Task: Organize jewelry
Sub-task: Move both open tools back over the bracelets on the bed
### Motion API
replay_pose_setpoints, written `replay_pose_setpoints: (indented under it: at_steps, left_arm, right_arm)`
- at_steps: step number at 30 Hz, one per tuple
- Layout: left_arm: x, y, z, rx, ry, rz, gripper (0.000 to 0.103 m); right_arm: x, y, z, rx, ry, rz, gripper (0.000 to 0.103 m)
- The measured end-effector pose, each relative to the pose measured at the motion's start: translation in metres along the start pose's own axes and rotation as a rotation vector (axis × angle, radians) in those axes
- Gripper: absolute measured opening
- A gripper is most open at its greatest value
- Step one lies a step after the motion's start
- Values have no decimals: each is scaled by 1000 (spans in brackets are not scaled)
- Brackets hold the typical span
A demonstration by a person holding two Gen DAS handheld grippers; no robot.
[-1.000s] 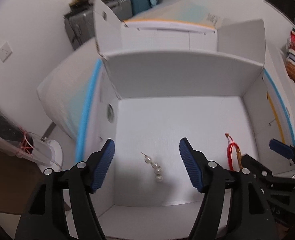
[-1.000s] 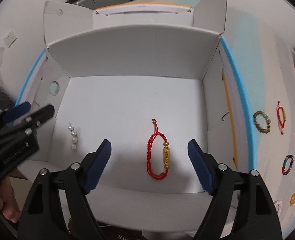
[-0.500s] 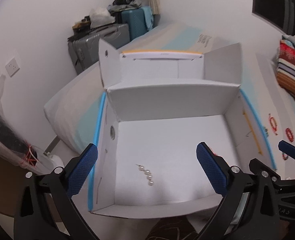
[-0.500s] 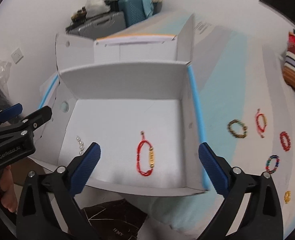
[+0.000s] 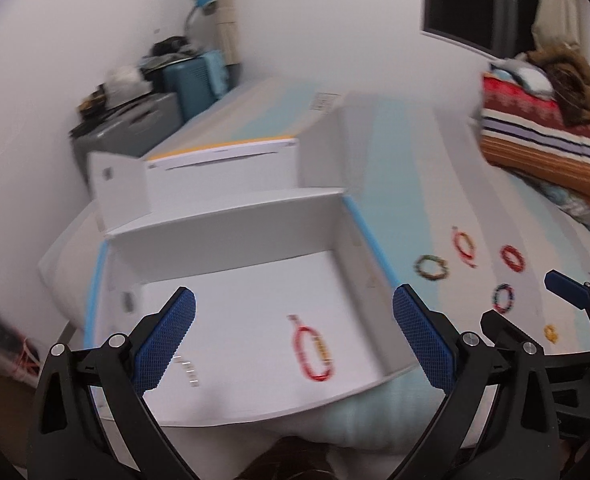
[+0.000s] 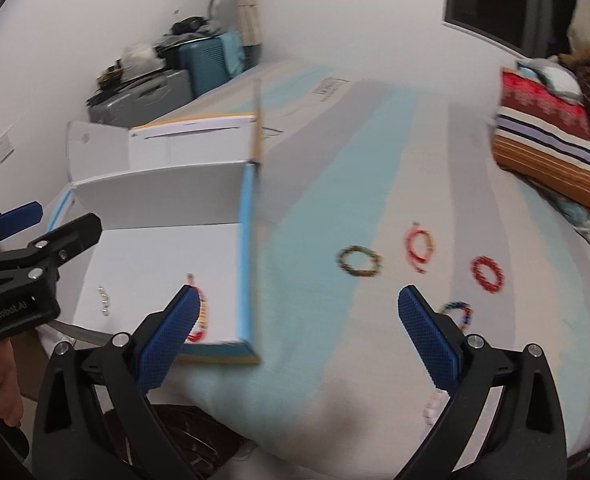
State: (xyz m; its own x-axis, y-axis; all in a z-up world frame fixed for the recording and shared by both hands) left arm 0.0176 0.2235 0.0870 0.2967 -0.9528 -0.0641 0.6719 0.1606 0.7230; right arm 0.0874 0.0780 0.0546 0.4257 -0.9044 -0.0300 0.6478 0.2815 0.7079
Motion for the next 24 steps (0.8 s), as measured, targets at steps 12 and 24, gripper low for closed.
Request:
replay_pose_setpoints:
  at_steps: [12, 24]
  left_arm:
    - [124, 9, -23, 2, -138, -97, 97]
    - [236, -5, -73, -57, -238, -185, 97]
  right_arm:
    - [130, -28, 16, -16, -134, -137, 95]
    - [241, -64, 0, -55, -211, -289, 95]
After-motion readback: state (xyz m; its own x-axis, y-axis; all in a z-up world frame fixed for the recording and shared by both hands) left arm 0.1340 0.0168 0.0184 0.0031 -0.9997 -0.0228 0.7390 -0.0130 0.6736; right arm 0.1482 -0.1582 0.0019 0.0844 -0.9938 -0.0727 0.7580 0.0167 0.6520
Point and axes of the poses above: each gripper's, at about its wrist camera, not at the fingertips, and z roughly against the way its jaws point, x to its right, y to its top, the point moved 6 cm from there along -z, roughly the way its jaws point, and after that the axes turned 4 degrees about -z, right-handed, at the moved point
